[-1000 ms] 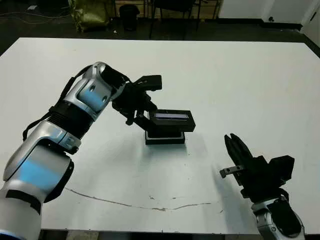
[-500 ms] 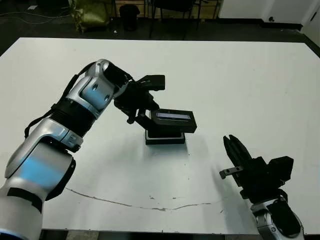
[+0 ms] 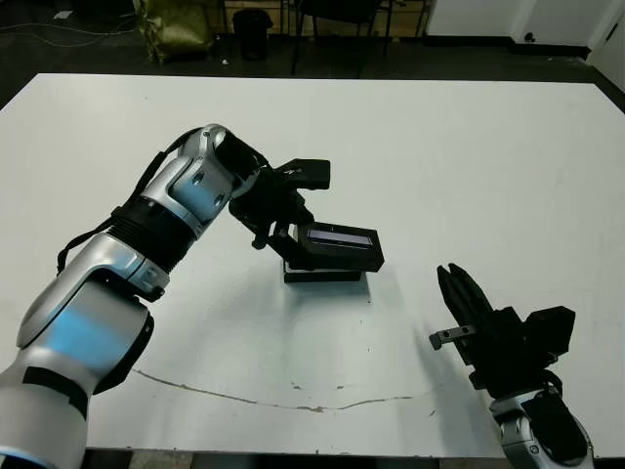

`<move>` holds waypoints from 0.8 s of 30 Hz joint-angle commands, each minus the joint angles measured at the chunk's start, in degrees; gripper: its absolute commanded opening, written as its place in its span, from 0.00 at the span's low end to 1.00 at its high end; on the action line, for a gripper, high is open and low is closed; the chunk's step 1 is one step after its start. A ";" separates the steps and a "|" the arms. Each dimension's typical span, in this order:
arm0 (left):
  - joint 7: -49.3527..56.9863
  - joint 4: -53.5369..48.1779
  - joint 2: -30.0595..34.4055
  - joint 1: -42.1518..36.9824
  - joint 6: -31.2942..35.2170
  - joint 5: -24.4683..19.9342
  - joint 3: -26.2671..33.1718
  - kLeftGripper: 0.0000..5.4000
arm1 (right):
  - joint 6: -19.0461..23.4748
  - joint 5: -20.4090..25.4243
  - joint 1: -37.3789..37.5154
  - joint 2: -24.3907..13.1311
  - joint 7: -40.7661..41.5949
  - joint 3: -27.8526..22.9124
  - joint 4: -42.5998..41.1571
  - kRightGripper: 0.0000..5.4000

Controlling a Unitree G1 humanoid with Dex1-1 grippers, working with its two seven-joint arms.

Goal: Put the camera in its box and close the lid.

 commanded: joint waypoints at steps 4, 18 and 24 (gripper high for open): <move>0.51 1.01 -0.30 0.49 0.47 1.86 -1.04 0.44 | -2.12 0.37 -0.07 -0.10 1.39 -0.36 2.60 0.00; 2.26 2.36 -0.75 0.70 -1.61 3.46 -0.88 0.44 | -3.73 0.62 -0.13 0.33 1.84 -0.28 4.16 0.00; 2.43 2.52 -0.99 0.63 -1.84 4.23 -0.84 0.44 | -2.59 -0.05 0.24 -0.13 1.31 -0.10 2.81 0.00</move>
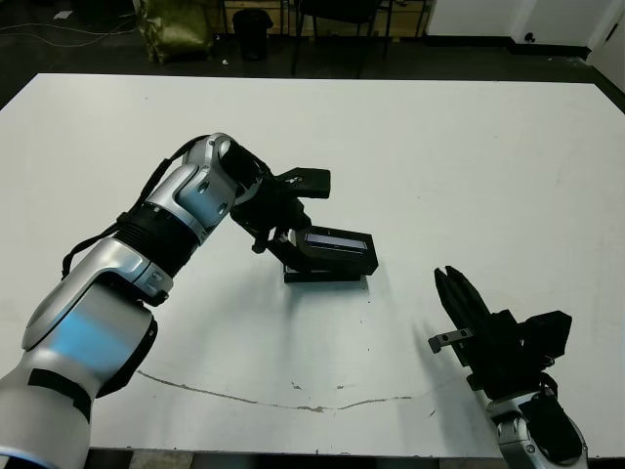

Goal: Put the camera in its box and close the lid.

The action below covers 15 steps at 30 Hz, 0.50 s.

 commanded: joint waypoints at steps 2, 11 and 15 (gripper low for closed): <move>0.66 1.12 -0.10 0.62 -0.19 1.11 -0.47 0.44 | 0.20 -0.22 0.21 -0.45 0.30 -0.22 0.92 0.00; -0.10 1.60 -0.04 0.76 -1.04 1.52 -0.54 0.44 | 2.32 0.06 0.48 -0.43 -0.37 -0.35 -0.20 0.00; -0.35 2.04 -0.09 0.57 0.14 1.79 -0.64 0.44 | 1.95 -0.11 0.32 -0.46 -0.11 -0.43 0.08 0.00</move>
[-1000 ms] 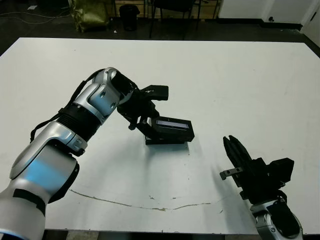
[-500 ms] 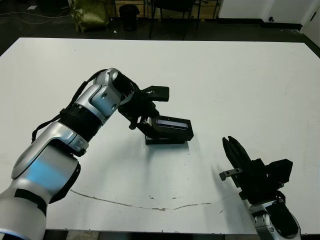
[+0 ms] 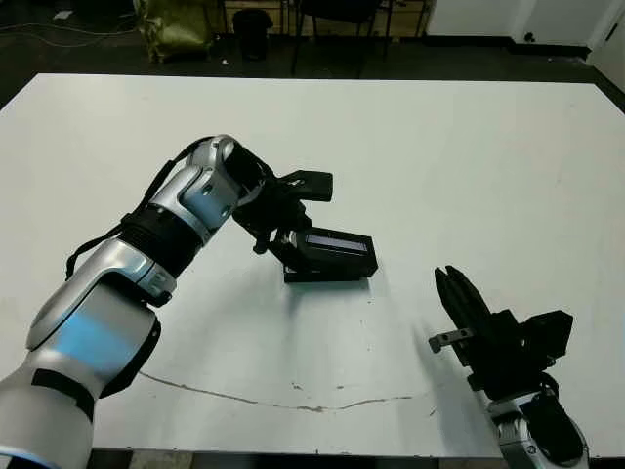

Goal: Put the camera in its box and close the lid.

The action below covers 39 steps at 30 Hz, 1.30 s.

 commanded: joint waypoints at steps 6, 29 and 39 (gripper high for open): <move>0.17 0.67 0.66 0.74 1.28 1.54 -0.74 0.44 | 1.21 0.10 0.23 -0.32 -0.24 -0.30 0.20 0.00; -1.24 1.09 3.81 2.54 -0.71 1.25 0.02 0.44 | 0.50 -0.84 0.33 -0.35 -0.39 -0.15 -0.05 0.00; -1.80 1.39 5.29 4.16 0.16 0.66 0.57 0.44 | 1.38 -0.45 0.79 -0.35 -0.52 0.07 -1.47 0.00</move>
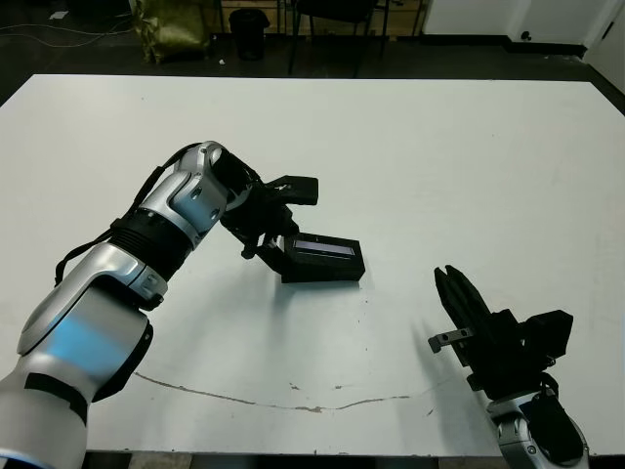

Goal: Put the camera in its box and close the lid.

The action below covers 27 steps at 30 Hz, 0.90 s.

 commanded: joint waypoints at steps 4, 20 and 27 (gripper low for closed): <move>0.23 0.24 3.43 3.41 0.60 1.05 0.23 0.44 | 2.47 -1.09 1.16 -0.60 -1.33 0.41 -2.65 0.00; 0.56 -0.09 3.41 5.51 1.72 1.38 -1.23 0.44 | 4.48 -0.20 1.62 -0.30 -2.13 0.89 -4.83 0.00; 2.21 -0.47 2.98 7.03 1.07 1.72 -1.76 0.44 | 4.18 1.79 1.52 -0.16 -1.18 0.62 -4.27 0.00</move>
